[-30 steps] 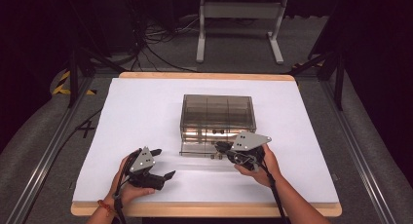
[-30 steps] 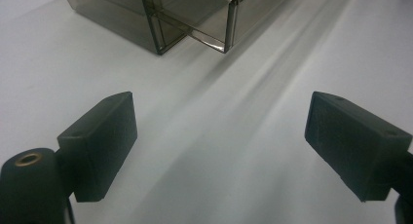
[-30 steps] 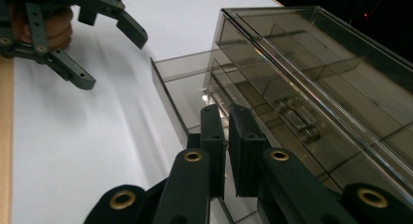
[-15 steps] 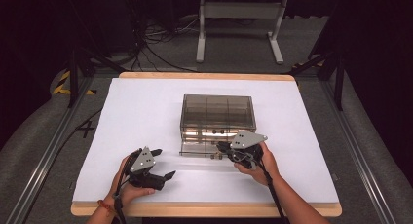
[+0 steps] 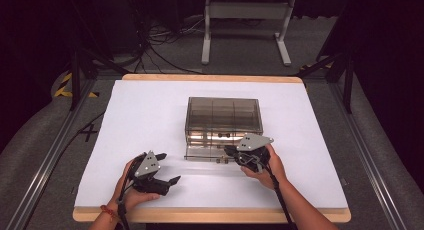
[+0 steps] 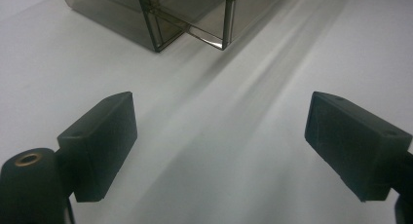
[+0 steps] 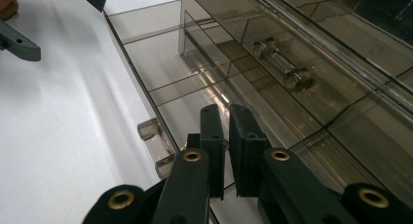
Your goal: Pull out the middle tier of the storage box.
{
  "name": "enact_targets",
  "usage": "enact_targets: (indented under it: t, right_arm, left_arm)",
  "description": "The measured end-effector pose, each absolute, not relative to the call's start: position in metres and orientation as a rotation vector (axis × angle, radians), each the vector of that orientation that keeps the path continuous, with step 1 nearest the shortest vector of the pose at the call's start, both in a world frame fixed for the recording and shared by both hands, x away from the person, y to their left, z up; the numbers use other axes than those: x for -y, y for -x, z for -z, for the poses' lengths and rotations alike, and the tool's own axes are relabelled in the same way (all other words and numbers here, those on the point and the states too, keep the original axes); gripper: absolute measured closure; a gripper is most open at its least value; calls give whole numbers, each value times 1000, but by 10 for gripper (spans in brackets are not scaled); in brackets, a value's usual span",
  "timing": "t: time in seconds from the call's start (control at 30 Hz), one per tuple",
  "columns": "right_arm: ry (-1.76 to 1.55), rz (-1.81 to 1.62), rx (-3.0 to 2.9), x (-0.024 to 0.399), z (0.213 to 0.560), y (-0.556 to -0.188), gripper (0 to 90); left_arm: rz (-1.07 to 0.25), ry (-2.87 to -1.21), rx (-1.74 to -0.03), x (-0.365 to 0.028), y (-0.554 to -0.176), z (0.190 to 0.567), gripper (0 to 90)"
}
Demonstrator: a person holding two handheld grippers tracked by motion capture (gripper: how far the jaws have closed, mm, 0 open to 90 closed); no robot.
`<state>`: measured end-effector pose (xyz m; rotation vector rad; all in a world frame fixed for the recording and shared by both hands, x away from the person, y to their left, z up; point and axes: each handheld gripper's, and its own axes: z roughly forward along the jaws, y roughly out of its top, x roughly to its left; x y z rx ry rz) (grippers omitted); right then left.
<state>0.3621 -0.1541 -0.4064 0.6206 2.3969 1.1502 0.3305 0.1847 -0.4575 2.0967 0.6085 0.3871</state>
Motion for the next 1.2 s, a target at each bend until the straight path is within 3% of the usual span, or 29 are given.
enact_targets:
  t: [1.2]
  right_arm:
    - [-622,-1137,-2391,154,408,-363,806]
  left_arm:
    - [-386,-2091,-603,-185,-330,457,124]
